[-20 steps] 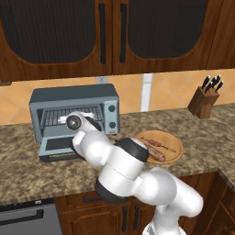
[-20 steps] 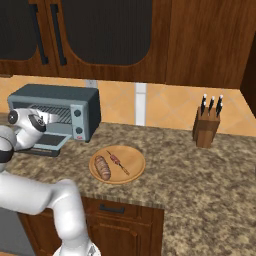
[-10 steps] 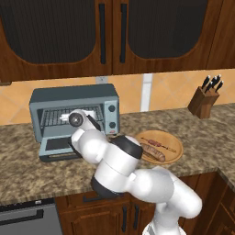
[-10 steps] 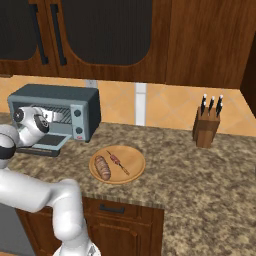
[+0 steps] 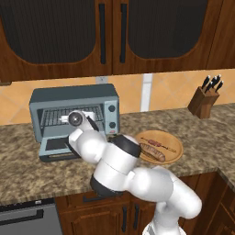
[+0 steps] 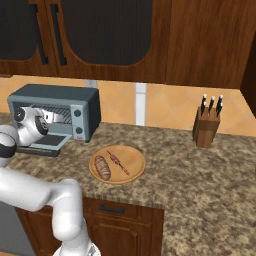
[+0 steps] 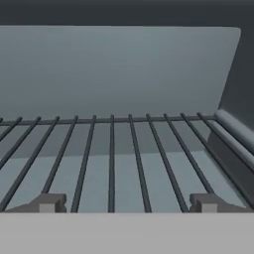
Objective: Pick up the kebab skewer and baguette bread, and place them inside the toaster oven. Close the toaster oven door and start by setting the timer.
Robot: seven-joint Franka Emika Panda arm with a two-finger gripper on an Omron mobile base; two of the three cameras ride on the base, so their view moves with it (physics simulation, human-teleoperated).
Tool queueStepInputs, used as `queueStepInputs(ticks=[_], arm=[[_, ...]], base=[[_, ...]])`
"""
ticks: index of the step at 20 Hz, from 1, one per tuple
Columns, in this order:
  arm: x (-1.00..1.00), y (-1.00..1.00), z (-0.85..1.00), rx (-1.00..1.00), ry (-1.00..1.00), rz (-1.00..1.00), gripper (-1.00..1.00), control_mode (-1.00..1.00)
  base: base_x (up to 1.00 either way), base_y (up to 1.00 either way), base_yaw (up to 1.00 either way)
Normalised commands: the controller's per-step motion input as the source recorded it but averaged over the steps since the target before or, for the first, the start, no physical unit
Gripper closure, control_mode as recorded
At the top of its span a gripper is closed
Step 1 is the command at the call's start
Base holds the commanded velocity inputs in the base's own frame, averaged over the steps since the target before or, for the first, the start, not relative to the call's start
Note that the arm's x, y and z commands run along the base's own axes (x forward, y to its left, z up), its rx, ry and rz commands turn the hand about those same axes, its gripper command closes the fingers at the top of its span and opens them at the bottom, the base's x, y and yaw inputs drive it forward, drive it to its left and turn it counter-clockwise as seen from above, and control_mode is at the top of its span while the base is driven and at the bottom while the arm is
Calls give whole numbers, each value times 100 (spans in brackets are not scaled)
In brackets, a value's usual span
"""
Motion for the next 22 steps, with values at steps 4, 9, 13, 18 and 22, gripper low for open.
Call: queueStepInputs(ticks=[4, 9, 13, 18, 22], arm=[[-1, 9, -29, 0, 10, 0, -100, -100], [-49, 2, -59, 0, 17, 2, -100, -100], [-85, 0, -86, 0, 22, 2, -100, -100], [-90, 0, -87, 0, 21, 2, -100, -100], [-79, 0, -79, 0, 19, 2, -100, -100]], base=[[0, 0, 0], [0, 0, 0], [0, 0, 0], [0, 0, 0], [0, 0, 0]])
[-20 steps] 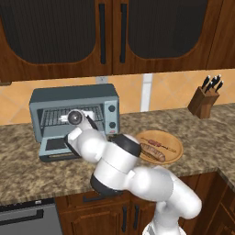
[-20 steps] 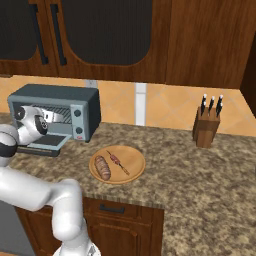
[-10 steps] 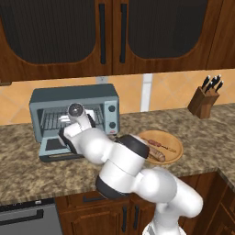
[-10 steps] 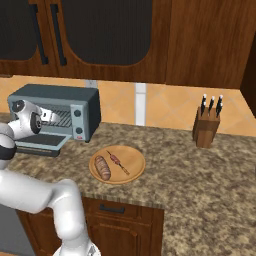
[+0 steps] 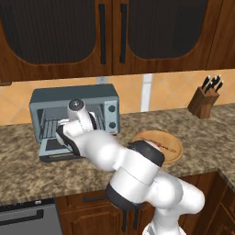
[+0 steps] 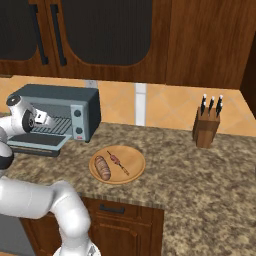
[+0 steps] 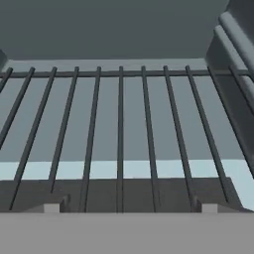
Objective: Pick up the kebab skewer and baguette bread, and place them inside the toaster oven. Close the toaster oven door and start by setting the timer.
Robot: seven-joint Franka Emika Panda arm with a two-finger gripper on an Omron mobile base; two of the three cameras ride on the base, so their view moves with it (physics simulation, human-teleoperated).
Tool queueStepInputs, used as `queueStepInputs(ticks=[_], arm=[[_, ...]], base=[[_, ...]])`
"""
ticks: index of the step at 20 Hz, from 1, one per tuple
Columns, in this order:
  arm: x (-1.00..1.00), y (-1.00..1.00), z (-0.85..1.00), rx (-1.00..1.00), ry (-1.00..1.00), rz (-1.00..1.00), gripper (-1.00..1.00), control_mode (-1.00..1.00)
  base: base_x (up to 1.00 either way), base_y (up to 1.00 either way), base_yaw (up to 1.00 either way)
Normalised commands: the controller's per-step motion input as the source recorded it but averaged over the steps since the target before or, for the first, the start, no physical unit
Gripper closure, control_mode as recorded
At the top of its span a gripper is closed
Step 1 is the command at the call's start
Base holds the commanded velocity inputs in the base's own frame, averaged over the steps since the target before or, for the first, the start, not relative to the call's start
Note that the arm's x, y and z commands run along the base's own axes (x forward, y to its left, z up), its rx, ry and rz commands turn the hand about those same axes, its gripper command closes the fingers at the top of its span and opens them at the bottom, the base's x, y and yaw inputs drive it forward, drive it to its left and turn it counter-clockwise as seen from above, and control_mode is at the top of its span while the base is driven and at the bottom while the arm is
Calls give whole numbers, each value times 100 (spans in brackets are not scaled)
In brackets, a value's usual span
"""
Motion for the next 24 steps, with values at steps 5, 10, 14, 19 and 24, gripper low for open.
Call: queueStepInputs(ticks=[5, 10, 14, 19, 24], arm=[[-73, 0, -74, 0, 15, 2, -100, -100], [-73, 4, -65, 0, 6, 0, -100, -100], [-59, 6, -48, 0, 3, 0, -100, -100], [-7, -2, -2, 0, 0, 0, -100, -100], [-56, -64, 45, 1, 0, 0, -100, -100]], base=[[0, 0, 0], [0, 0, 0], [0, 0, 0], [0, 0, 0], [0, 0, 0]])
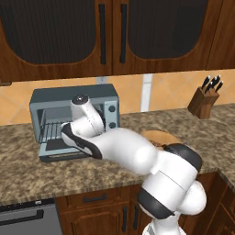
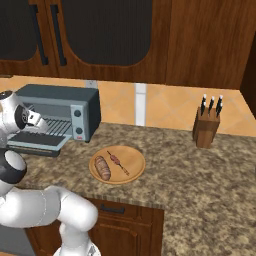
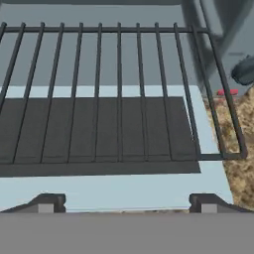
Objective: Pick up the kebab skewer and baguette bread, and place them inside the toaster oven. Close the toaster oven door and start by setting the timer.
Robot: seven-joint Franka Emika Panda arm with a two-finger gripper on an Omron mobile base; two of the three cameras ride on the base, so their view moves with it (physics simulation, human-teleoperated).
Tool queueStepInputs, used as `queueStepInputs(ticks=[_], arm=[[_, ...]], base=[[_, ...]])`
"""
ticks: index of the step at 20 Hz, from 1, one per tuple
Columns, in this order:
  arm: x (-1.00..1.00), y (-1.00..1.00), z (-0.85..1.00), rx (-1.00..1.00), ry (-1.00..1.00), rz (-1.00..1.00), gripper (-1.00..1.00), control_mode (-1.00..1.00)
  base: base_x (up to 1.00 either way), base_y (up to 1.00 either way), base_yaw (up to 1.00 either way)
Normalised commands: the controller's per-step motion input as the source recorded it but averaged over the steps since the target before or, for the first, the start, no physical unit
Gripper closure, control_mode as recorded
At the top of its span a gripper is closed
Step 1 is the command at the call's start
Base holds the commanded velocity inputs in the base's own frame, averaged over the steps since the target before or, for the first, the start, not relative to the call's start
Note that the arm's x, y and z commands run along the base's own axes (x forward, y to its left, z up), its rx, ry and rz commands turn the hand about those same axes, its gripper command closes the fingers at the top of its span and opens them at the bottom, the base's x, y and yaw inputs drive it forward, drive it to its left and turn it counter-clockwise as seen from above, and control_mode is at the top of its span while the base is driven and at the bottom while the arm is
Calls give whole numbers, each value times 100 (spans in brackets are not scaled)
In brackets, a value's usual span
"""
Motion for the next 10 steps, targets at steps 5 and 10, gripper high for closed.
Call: queueStepInputs(ticks=[5, 10], arm=[[-70, -100, 41, 2, 3, 0, -100, -100], [-64, -100, 20, 0, 8, 0, -100, -100]], base=[[0, 0, 0], [0, 0, 0]])
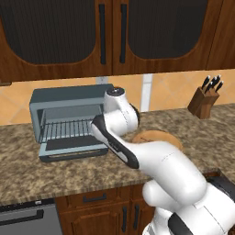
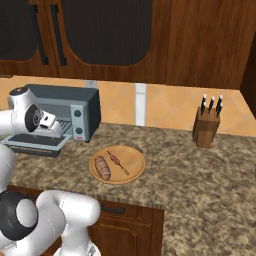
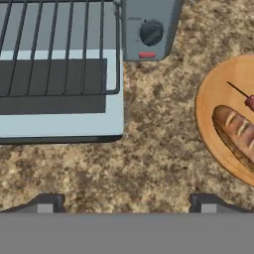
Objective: Pick up the kebab skewer and baguette bread, and place them inside the toaster oven. Close the toaster oven door and start by setting the timer.
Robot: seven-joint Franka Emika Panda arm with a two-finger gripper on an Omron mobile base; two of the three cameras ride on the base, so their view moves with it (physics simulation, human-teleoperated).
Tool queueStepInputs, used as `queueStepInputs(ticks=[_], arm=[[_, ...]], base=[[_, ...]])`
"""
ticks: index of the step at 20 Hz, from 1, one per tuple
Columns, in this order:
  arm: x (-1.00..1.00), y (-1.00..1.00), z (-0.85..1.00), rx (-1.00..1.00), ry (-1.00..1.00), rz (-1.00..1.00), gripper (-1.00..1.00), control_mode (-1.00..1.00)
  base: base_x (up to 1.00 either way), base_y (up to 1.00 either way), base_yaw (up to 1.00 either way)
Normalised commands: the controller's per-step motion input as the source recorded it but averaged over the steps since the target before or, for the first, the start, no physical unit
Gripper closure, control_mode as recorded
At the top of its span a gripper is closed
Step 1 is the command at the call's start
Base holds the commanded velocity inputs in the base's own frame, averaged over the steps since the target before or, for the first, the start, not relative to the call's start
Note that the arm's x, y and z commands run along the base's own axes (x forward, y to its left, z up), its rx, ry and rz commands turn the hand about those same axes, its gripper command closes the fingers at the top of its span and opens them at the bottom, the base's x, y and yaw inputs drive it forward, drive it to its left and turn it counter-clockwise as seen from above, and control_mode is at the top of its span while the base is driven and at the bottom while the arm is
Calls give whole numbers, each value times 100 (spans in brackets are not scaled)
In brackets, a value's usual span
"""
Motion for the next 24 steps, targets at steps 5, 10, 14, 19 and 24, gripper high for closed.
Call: queueStepInputs(ticks=[5, 10, 14, 19, 24], arm=[[-31, -100, 34, 0, 18, 0, -100, -100], [14, -90, 17, 0, 15, 0, -100, -100], [23, -60, -2, 0, 7, 0, -100, -100], [42, -45, -25, 0, 0, 10, -100, -100], [24, -47, -56, 0, 0, 21, -100, -100]], base=[[0, 0, 0], [0, 0, 0], [0, 0, 0], [0, 0, 0], [0, 0, 0]])
